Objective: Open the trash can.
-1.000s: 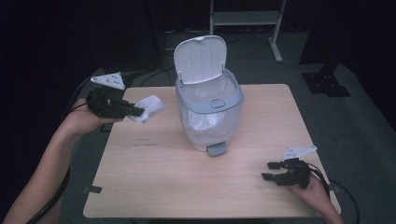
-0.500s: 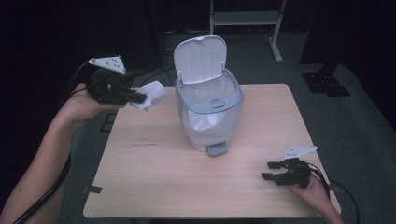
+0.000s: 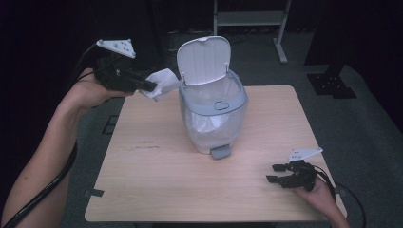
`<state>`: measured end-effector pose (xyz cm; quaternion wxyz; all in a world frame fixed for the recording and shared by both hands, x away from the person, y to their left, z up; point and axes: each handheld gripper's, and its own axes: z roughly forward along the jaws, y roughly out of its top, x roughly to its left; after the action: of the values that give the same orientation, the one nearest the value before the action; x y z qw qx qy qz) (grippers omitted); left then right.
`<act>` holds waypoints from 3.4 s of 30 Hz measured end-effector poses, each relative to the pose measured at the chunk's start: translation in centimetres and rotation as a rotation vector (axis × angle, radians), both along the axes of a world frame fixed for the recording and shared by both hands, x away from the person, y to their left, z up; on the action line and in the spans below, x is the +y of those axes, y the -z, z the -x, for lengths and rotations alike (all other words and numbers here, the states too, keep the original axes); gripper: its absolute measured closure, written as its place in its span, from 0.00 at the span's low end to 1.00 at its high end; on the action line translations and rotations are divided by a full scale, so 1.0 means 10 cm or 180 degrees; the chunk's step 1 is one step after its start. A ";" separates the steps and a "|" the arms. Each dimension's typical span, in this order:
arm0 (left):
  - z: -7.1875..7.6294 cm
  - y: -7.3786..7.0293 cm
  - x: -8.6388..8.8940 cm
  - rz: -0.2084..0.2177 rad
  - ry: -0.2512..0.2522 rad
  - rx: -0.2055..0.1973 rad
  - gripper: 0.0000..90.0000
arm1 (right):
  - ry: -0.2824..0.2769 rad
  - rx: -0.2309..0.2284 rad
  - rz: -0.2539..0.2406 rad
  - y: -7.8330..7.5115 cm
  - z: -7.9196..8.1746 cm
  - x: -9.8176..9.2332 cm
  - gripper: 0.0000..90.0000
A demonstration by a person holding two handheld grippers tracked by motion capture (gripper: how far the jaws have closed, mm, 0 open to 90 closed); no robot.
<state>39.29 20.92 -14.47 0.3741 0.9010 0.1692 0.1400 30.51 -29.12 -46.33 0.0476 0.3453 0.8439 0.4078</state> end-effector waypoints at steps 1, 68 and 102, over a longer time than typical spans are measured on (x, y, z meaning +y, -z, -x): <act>-0.01 -0.02 -0.03 0.0007 0.0011 -0.0002 0.92 | 0.0004 0.0001 0.0002 0.00 0.00 0.00 0.46; -0.78 0.31 -1.33 -0.0335 0.0452 0.0282 0.90 | 0.0106 -0.0008 -0.0037 -0.02 0.05 -0.08 0.46; -0.84 0.45 -1.15 -0.0237 0.0359 0.0300 0.66 | 0.0072 0.0083 -0.0082 0.04 0.02 -0.07 0.46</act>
<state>47.69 9.42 -18.96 0.3392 0.9280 0.1303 0.0823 30.35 -29.79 -46.74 0.0367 0.3606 0.8352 0.4135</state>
